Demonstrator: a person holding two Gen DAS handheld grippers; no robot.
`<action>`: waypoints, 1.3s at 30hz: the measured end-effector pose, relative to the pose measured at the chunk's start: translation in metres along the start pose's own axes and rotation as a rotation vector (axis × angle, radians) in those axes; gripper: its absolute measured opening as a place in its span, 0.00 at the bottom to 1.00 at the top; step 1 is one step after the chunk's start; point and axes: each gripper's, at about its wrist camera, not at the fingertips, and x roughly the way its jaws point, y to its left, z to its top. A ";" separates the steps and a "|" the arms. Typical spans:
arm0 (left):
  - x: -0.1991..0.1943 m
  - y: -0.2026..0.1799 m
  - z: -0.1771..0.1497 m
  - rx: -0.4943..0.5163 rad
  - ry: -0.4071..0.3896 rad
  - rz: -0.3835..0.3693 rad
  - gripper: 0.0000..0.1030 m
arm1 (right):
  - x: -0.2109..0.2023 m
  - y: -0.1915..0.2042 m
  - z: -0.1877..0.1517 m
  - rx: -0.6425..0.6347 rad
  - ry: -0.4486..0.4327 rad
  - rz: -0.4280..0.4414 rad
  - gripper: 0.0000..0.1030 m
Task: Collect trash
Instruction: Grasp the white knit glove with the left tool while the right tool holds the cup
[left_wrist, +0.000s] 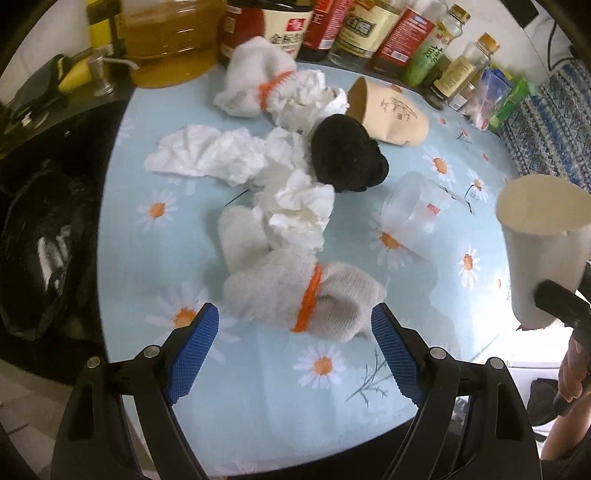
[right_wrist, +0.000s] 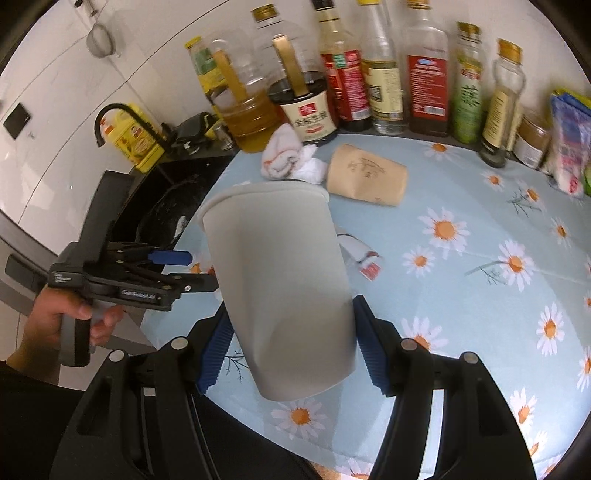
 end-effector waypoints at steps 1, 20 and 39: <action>0.005 -0.001 0.002 0.004 0.010 0.018 0.80 | -0.001 -0.002 -0.002 0.007 -0.003 -0.003 0.61; 0.031 -0.012 0.009 0.124 0.049 -0.012 0.48 | -0.007 -0.021 -0.026 0.131 -0.023 -0.016 0.61; -0.010 0.009 -0.006 0.026 -0.024 -0.042 0.33 | 0.006 -0.007 -0.007 0.060 -0.012 0.019 0.61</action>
